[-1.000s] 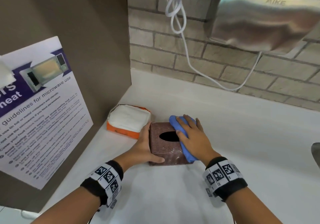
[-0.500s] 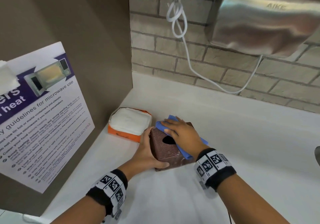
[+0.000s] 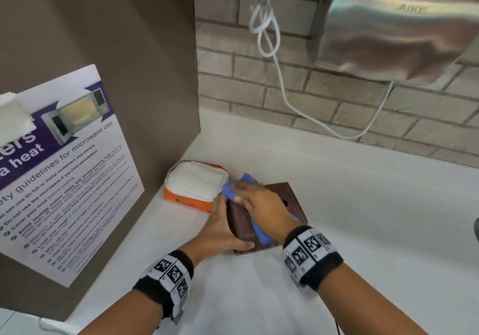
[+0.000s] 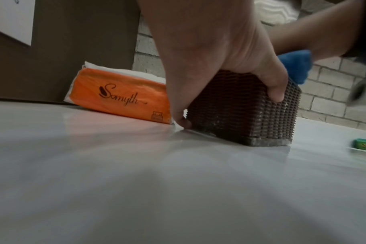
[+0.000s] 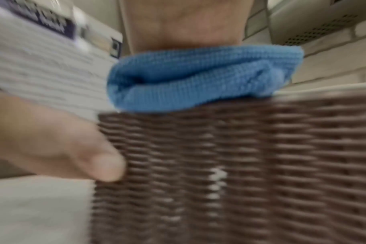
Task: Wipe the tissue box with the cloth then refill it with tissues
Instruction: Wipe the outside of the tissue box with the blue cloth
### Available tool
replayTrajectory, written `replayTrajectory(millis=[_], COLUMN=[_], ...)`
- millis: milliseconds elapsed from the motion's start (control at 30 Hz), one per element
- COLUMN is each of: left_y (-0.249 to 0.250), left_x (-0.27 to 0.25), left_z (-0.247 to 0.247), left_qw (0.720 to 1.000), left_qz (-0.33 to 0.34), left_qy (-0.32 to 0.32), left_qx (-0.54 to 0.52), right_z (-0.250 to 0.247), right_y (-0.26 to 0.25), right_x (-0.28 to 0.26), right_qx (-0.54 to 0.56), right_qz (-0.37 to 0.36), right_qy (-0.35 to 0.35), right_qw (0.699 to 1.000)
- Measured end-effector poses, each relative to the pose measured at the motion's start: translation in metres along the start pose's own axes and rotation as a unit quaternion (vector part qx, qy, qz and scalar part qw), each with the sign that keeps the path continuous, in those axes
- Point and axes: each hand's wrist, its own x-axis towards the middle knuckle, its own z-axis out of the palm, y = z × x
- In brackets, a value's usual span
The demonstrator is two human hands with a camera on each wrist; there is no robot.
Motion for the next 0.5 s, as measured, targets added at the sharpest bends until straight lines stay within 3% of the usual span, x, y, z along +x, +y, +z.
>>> replayTrajectory(millis=[100, 200, 400, 500], left_y=[0.001, 0.001, 0.008, 0.008], left_x=[-0.004, -0.001, -0.001, 0.000], left_z=[-0.002, -0.004, -0.003, -0.003], left_qw=[0.999, 1.000, 0.999, 0.999], left_qz=[-0.038, -0.007, 0.023, 0.024], left_qy=[-0.023, -0.005, 0.019, 0.018], left_qx=[0.002, 0.001, 0.033, 0.033], right_z=[0.011, 0.011, -0.017, -0.018], right_y=[-0.014, 0.000, 0.077, 0.072], right_x=[-0.035, -0.065, -0.118, -0.126], right_qx=[-0.004, 0.016, 0.015, 0.023], right_qz=[-0.071, -0.085, 0.003, 0.049], right_qy=[-0.018, 0.002, 0.103, 0.142], right_qw=[0.997, 0.996, 0.995, 0.988])
